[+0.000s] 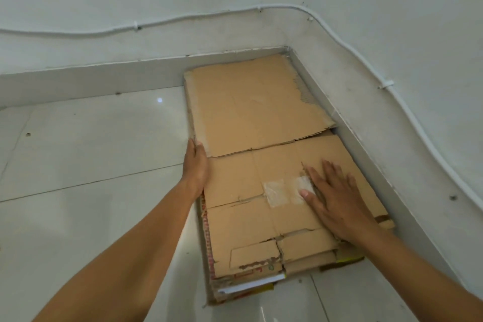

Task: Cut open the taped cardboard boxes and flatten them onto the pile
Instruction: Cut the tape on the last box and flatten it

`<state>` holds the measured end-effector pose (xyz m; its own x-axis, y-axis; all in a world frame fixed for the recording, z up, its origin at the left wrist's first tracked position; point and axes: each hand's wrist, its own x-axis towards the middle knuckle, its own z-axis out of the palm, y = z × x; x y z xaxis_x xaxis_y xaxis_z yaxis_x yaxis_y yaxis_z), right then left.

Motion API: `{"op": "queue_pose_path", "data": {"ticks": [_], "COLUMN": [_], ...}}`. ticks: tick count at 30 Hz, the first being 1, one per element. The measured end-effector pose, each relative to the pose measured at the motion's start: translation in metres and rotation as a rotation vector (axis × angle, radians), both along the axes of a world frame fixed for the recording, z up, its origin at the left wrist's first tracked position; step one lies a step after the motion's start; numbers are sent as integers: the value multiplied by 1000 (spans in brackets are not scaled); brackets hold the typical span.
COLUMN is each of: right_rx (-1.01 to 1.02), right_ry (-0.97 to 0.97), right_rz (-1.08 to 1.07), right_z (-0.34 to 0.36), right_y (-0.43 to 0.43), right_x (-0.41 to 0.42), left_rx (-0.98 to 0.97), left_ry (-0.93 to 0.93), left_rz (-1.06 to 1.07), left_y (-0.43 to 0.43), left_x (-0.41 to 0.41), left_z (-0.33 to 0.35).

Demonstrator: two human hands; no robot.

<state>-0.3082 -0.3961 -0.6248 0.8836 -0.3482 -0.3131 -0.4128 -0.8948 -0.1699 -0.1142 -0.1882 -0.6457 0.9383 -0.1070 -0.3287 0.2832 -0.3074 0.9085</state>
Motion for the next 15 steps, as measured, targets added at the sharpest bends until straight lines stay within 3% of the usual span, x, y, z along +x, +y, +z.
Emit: {"op": "queue_pose_path", "data": {"ticks": [8,13,15], "right_rx": [5,28,31], "right_ry": [-43,-155,-150], "right_rz": [26,86,50], "right_z": [6,13,11], "right_y": [7,17,17], "right_x": [2,-9,-16], "left_rx": [22,21,-8], "left_ry": [-6,-66,-8], "left_rz": [-113,-16,37], "left_y": [8,15,21], "left_x": [6,-8,-21], "left_z": [2,7,4]}}
